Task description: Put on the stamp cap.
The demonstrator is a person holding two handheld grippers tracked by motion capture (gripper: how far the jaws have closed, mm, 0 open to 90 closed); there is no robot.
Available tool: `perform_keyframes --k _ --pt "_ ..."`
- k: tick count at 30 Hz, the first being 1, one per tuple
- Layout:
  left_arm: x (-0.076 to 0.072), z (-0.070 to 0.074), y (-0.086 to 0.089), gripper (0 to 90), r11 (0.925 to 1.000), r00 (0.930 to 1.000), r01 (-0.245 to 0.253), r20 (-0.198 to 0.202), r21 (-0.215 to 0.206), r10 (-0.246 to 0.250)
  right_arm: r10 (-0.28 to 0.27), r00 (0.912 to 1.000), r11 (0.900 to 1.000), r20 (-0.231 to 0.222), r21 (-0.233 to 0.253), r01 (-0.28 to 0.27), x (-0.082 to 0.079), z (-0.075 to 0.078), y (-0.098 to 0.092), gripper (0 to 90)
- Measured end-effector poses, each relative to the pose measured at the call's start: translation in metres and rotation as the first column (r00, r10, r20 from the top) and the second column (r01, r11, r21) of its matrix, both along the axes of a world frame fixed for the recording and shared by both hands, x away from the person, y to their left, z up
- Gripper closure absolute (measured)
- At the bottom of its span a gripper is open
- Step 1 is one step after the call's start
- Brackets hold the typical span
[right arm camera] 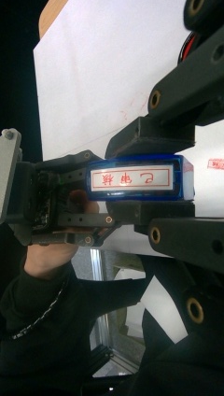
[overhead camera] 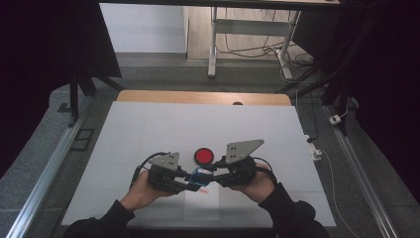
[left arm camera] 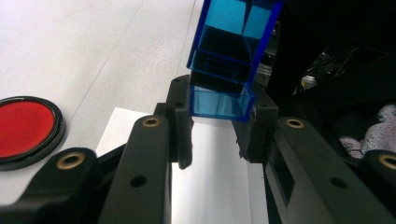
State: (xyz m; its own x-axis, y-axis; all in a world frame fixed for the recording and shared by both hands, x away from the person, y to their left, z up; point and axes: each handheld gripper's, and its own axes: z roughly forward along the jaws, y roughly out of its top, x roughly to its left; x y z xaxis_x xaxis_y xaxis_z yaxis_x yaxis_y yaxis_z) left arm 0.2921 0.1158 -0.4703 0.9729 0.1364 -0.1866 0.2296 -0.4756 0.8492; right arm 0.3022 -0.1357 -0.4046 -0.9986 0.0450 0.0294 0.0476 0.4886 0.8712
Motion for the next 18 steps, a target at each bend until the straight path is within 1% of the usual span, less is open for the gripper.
perform_keyframes --k 6,11,16,18 --pt "-0.0003 0.0 0.0009 69.0 0.9998 0.9998 0.017 0.009 -0.009 -0.017 0.015 0.9999 1.0 -0.001 0.005 -0.015 -0.0004 0.0003 -0.0001 70.2" --pt "-0.0007 0.0004 0.0021 69.1 0.9992 0.9994 0.031 0.018 -0.026 -0.031 0.027 0.9996 0.999 -0.005 0.02 -0.026 -0.0003 0.0004 -0.0006 70.2" --pt "-0.0014 0.0009 0.003 69.1 0.9979 0.9981 0.052 0.035 -0.038 -0.051 0.04 0.999 0.999 -0.016 0.031 -0.04 -0.0004 0.0008 -0.0008 70.2" --pt "-0.0015 0.0014 0.0029 69.1 0.9967 0.9977 0.062 0.031 -0.053 -0.061 0.048 0.9987 0.998 -0.017 0.028 -0.047 -0.0008 0.0005 -0.0001 70.2"
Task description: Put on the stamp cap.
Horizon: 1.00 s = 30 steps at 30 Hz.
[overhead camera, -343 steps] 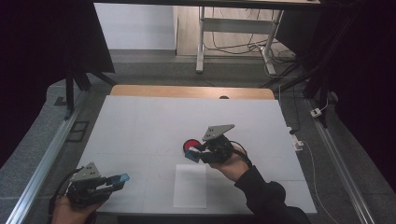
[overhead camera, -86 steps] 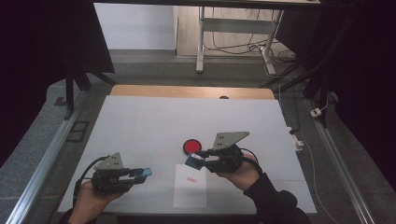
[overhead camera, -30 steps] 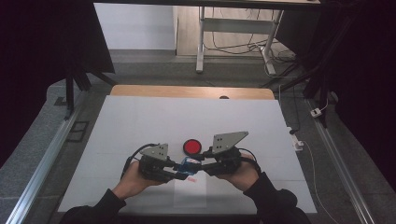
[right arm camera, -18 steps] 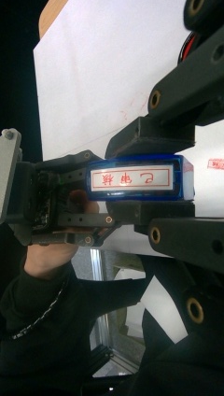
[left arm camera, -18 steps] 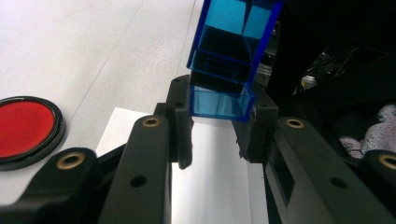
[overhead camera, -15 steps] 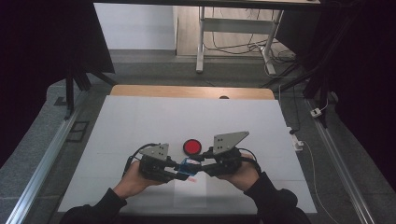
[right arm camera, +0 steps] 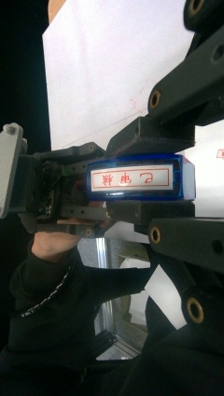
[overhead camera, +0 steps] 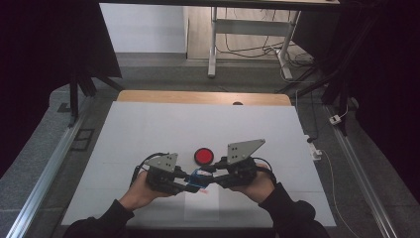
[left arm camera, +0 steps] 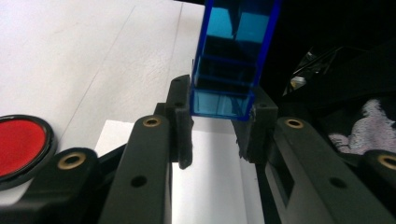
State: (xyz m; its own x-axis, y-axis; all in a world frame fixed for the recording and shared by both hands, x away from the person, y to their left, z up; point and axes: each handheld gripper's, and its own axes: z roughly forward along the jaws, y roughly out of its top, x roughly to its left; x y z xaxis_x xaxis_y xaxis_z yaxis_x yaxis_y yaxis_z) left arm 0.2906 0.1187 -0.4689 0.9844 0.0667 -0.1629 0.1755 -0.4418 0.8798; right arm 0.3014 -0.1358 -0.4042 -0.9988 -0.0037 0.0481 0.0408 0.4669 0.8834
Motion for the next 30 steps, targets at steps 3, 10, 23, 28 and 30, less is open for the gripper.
perform_keyframes --k 3,10,23,28,30 --pt "-0.0002 0.0004 0.0008 69.2 1.0 1.0 -0.001 0.008 -0.002 0.001 0.006 1.0 1.0 0.005 0.002 -0.006 -0.0006 -0.0005 0.0006 70.1" --pt "0.0002 0.0001 0.0019 69.1 0.9998 1.0 0.001 0.001 -0.022 -0.001 0.005 0.9999 1.0 -0.01 0.024 -0.004 0.0005 -0.0012 -0.0002 70.1" --pt "-0.0005 -0.0007 0.002 49.2 0.997 0.9971 -0.076 0.007 0.019 0.075 -0.033 0.9995 0.999 0.001 0.032 0.033 0.001 0.0014 -0.0023 70.1" --pt "-0.002 -0.0004 0.0038 41.6 0.9914 0.9925 -0.122 0.001 0.047 0.122 -0.04 0.9992 0.999 0.008 0.024 0.04 0.001 0.002 -0.003 70.1" --pt "-0.0027 0.0006 0.0054 39.0 0.9873 0.9892 -0.147 0.004 0.061 0.147 -0.046 0.9989 0.999 0.011 0.024 0.045 0.0007 0.002 -0.003 70.1"
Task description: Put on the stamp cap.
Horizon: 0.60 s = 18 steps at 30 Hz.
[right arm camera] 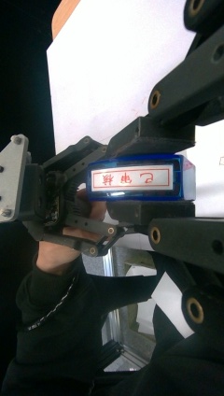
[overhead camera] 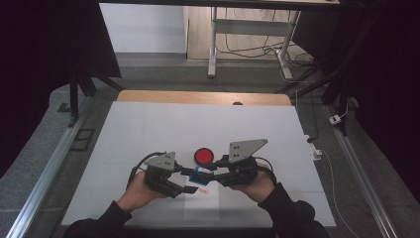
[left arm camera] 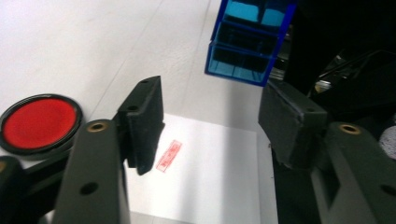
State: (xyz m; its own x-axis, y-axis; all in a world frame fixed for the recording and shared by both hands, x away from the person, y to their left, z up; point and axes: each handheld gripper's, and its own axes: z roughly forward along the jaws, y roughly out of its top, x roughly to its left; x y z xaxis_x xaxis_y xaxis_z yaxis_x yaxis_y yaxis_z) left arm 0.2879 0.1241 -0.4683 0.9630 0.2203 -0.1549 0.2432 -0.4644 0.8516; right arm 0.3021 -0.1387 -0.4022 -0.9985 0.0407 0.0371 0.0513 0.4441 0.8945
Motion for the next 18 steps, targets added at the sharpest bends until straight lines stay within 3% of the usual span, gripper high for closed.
perform_keyframes --k 4,13,18 --pt "-0.002 0.0 0.003 36.4 0.9973 0.9985 -0.049 0.027 0.055 0.048 -0.011 0.9999 1.0 0.003 -0.005 0.011 0.0 0.0 0.0 70.0" --pt "-0.006 0.002 0.016 28.4 0.9864 0.9897 -0.142 -0.006 0.083 0.143 -0.035 0.9993 0.999 0.015 -0.02 0.035 -0.001 0.002 -0.002 70.0" --pt "-0.011 0.002 0.023 24.5 0.978 0.9832 -0.181 -0.004 0.104 0.182 -0.048 0.9986 0.998 0.024 -0.028 0.049 -0.002 0.001 -0.002 70.0"
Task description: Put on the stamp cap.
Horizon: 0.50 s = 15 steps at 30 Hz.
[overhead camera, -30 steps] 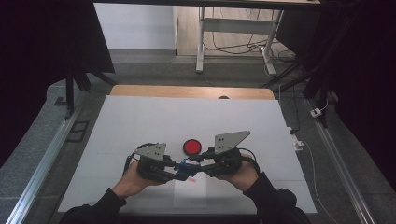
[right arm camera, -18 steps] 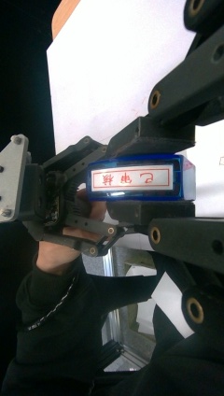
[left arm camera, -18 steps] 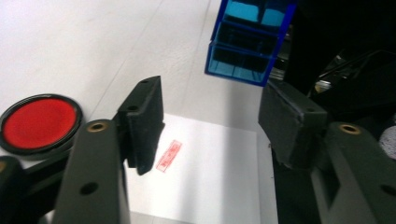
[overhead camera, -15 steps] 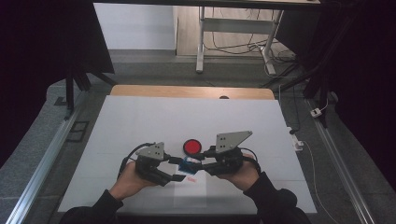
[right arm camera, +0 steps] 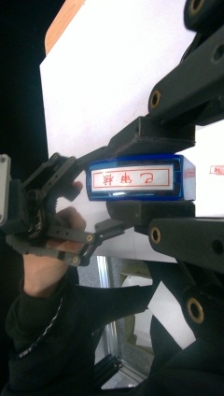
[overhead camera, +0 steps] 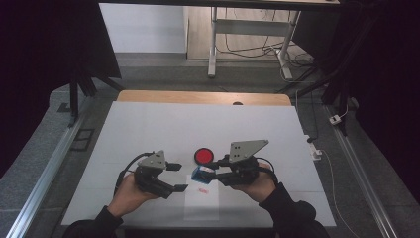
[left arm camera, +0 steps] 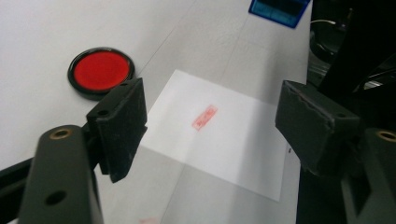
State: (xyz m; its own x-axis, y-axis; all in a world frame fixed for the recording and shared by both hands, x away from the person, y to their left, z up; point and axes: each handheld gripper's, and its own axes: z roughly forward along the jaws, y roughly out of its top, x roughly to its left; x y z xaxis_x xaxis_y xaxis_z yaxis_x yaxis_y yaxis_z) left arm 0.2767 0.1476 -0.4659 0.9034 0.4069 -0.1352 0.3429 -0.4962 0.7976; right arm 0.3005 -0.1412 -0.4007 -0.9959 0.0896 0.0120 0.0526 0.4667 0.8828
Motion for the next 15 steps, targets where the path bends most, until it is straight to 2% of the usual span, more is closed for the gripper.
perform_keyframes --k 8,15 --pt "-0.011 0.0 0.012 17.7 0.9982 0.998 -0.059 -0.018 0.012 0.06 -0.019 0.9998 1.0 0.008 -0.014 0.019 -0.001 0.0 0.0 69.9" --pt "-0.023 -0.002 0.028 11.6 0.9906 0.9896 -0.135 -0.046 0.017 0.136 -0.039 0.9992 0.999 0.011 -0.028 0.039 -0.001 -0.001 -0.001 69.9"
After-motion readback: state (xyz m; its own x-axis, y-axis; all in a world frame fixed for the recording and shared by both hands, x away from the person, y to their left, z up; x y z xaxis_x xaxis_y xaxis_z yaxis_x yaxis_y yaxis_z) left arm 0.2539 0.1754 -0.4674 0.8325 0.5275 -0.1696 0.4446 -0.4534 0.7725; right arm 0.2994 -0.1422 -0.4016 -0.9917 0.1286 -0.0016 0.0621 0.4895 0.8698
